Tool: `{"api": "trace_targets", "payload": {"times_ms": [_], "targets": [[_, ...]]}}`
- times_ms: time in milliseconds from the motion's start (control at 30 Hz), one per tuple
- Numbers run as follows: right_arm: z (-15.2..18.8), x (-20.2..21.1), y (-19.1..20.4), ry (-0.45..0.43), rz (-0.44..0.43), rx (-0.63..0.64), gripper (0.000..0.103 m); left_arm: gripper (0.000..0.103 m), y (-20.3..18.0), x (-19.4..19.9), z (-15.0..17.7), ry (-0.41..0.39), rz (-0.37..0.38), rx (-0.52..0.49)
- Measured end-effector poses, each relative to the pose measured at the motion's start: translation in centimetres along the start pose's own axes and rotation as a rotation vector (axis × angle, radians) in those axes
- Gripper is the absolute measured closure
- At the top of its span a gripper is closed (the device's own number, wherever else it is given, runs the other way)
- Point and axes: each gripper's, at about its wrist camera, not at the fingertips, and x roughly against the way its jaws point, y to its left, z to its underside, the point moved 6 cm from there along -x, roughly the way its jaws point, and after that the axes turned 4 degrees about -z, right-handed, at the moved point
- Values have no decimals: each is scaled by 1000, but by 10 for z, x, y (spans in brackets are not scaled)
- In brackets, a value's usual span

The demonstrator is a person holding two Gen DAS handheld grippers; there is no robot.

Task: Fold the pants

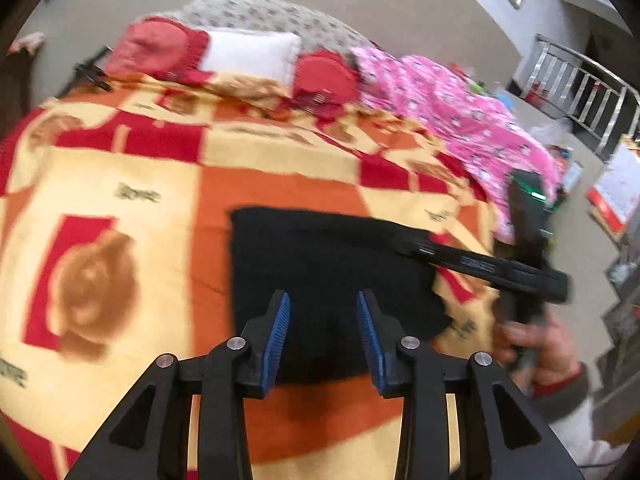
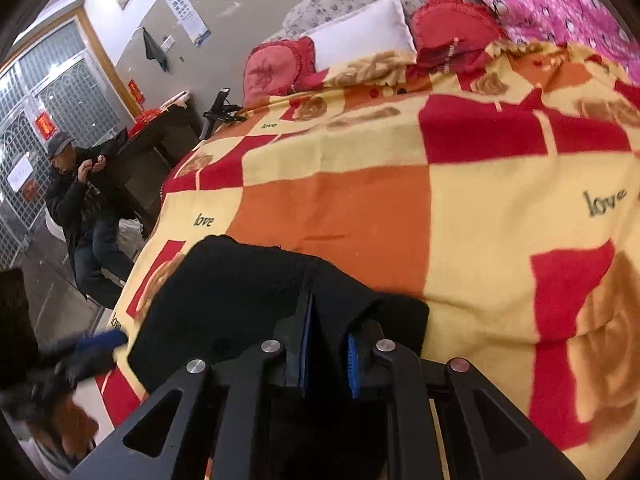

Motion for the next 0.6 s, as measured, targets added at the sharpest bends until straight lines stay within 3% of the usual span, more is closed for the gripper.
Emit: {"api": "trace_targets", "payload": {"times_ms": [133,300,333,367,433,600], "targets": [[-13,3,5,-20,23,21,89,69,-5,-11,-10,-15,-86,-34],[-21,-18,4,19,100,66,87,69,-28,-45,-1,28,-104,-50],[-20,-18,2,22,111,55,74,68,-32,-49,3,35,-114,-55],[-18,-13,-2,18,123,36,68,66,-32,-52,2,38,-118,-58],[-15,3,-5,-9,143,26,68,60,-34,-55,1,38,-118,-70],[0,36,22,-32,77,82,67,60,-32,-52,-1,31,-118,-86]]}}
